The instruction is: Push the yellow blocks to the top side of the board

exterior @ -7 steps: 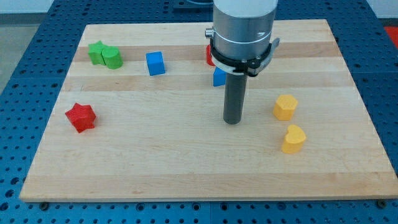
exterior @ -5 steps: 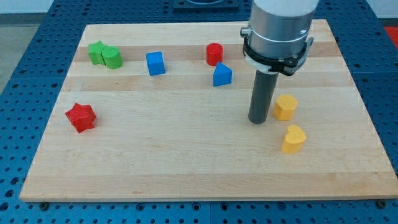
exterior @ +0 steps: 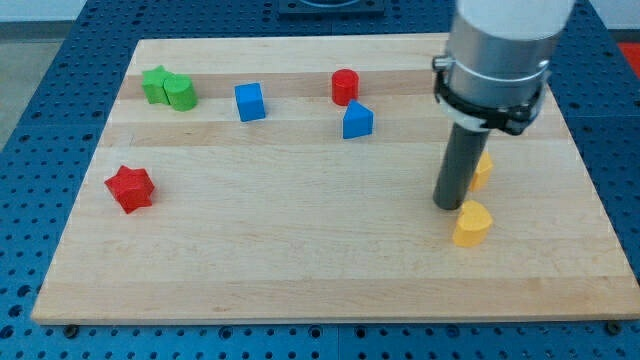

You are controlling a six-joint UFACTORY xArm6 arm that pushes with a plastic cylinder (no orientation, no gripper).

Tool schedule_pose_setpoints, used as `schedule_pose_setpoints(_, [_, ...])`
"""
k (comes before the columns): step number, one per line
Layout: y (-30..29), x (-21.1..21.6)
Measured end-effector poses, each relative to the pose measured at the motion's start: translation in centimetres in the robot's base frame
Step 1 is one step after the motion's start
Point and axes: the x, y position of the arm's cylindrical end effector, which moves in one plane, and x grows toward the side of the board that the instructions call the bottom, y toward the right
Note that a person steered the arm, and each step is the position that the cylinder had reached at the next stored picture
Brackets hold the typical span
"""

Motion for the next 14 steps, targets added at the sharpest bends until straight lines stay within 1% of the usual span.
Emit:
schedule_pose_setpoints(2, [-6.9,6.4])
schedule_pose_setpoints(3, [-9.1,10.6])
schedule_pose_setpoints(4, [-5.2,12.0])
schedule_pose_setpoints(5, [-4.6,11.8])
schedule_pose_setpoints(6, [-1.7,7.0])
schedule_pose_setpoints(7, [-1.1,5.6])
schedule_pose_setpoints(8, [-0.9,5.1])
schedule_pose_setpoints(9, [-0.5,2.6])
schedule_pose_setpoints(10, [-0.3,-1.0])
schedule_pose_setpoints(11, [-0.3,-3.3])
schedule_pose_setpoints(12, [-0.3,-3.7])
schedule_pose_setpoints(13, [-5.6,4.3])
schedule_pose_setpoints(14, [-6.4,5.0])
